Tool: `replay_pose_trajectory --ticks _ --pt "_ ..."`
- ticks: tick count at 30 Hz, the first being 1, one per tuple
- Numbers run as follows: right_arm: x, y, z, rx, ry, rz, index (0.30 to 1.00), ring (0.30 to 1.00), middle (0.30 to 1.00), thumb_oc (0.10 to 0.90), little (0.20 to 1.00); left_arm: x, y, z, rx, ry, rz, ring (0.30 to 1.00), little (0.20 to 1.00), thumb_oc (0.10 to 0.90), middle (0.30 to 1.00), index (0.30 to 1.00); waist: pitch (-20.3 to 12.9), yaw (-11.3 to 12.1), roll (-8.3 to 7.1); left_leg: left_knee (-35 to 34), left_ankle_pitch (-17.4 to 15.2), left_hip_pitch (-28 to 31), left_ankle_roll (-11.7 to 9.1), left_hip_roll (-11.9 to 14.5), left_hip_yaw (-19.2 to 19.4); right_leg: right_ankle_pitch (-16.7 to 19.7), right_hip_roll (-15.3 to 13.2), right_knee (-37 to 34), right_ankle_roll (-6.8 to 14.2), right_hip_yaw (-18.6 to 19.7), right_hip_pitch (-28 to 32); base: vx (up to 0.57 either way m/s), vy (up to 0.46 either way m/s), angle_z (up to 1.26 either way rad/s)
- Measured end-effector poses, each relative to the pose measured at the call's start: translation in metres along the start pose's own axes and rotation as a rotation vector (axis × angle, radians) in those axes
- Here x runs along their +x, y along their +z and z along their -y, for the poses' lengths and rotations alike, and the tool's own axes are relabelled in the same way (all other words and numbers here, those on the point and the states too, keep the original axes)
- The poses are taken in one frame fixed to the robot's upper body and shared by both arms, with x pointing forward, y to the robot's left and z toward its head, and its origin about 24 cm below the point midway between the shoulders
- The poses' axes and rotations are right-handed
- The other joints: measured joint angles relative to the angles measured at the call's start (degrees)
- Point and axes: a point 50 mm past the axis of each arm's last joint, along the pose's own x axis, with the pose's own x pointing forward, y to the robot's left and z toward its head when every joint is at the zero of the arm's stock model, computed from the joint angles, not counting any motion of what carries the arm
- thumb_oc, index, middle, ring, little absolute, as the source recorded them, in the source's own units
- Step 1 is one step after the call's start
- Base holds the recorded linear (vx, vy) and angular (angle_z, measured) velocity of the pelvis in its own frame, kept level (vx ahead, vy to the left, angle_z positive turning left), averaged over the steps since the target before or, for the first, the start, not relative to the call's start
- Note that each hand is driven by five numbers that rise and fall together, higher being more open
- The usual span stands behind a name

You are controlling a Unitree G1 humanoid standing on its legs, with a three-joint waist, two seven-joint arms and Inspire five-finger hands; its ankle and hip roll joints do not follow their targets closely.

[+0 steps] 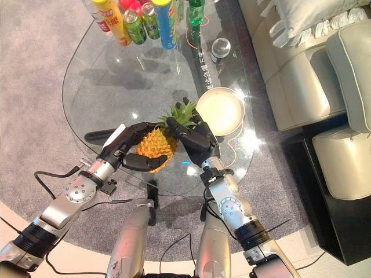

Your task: Pick up the fruit to the plate

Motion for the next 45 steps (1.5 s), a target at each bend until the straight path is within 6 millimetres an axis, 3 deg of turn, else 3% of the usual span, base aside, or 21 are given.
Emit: replay_pose_trajectory --ticks 11,12,13,14,21,27,45 --pt "-0.002 -0.003 0.005 0.012 -0.019 -0.012 0.9 0.9 0.9 0.8 0.9 0.004 0.002 0.0 0.045 -0.085 -0.025 0.3 0.2 0.1 0.3 0.3 0.0 -0.29 0.01 -0.09 0.0 -0.61 0.01 -0.1 -0.01 0.04 -0.11 -0.12 0.1 0.0 -0.56 0.0 0.0 0.0" --pt "-0.002 -0.005 0.006 0.012 -0.022 -0.018 0.806 0.806 0.806 0.69 0.79 0.004 0.002 -0.001 0.06 -0.094 -0.031 0.3 0.2 0.1 0.3 0.3 0.0 -0.43 0.02 -0.12 0.0 -0.65 0.01 -0.11 0.0 0.04 -0.11 -0.12 0.1 0.01 -0.62 0.0 0.0 0.0" --pt "-0.002 -0.005 0.006 0.011 -0.025 -0.02 0.615 0.615 0.615 0.468 0.568 0.004 0.002 -0.002 0.063 -0.093 -0.031 0.3 0.2 0.1 0.3 0.3 0.0 -0.5 0.03 -0.14 0.0 -0.64 0.01 -0.11 0.0 0.04 -0.12 -0.12 0.1 0.01 -0.63 0.0 0.0 0.0" --pt "-0.002 -0.005 0.006 0.011 -0.025 -0.021 0.3 0.3 0.3 0.1 0.2 0.004 0.002 -0.003 0.062 -0.093 -0.031 0.3 0.2 0.1 0.3 0.3 0.0 -0.55 0.03 -0.14 0.0 -0.64 0.01 -0.11 0.0 0.04 -0.12 -0.12 0.1 0.01 -0.64 0.0 0.0 0.0" --pt "-0.004 -0.005 0.009 0.074 -0.043 0.011 0.3 0.3 0.3 0.1 0.2 0.005 0.005 0.001 0.047 -0.121 -0.015 0.3 0.2 0.1 0.3 0.3 0.05 -0.73 0.2 -0.22 0.0 -0.85 0.0 -0.12 0.04 0.02 -0.12 -0.05 0.12 0.05 -0.96 0.0 0.0 0.0" --pt "-0.004 -0.002 0.009 0.074 -0.042 0.059 0.3 0.3 0.3 0.1 0.2 0.01 0.011 0.008 0.042 -0.145 0.015 0.3 0.2 0.1 0.3 0.3 -0.07 -1.09 1.53 -0.27 0.0 -1.48 0.0 -0.14 0.05 0.02 -0.12 -0.11 0.12 0.06 -1.57 0.0 0.0 0.0" --pt "-0.007 0.002 0.006 0.059 -0.03 0.13 0.3 0.3 0.3 0.1 0.2 0.012 0.015 0.013 0.016 -0.136 0.037 0.3 0.2 0.1 0.3 0.3 -0.05 -1.44 1.56 -0.36 -0.18 -1.86 0.28 -0.42 1.54 1.03 -0.16 -1.12 0.56 1.58 -2.45 0.0 -0.002 -0.03"
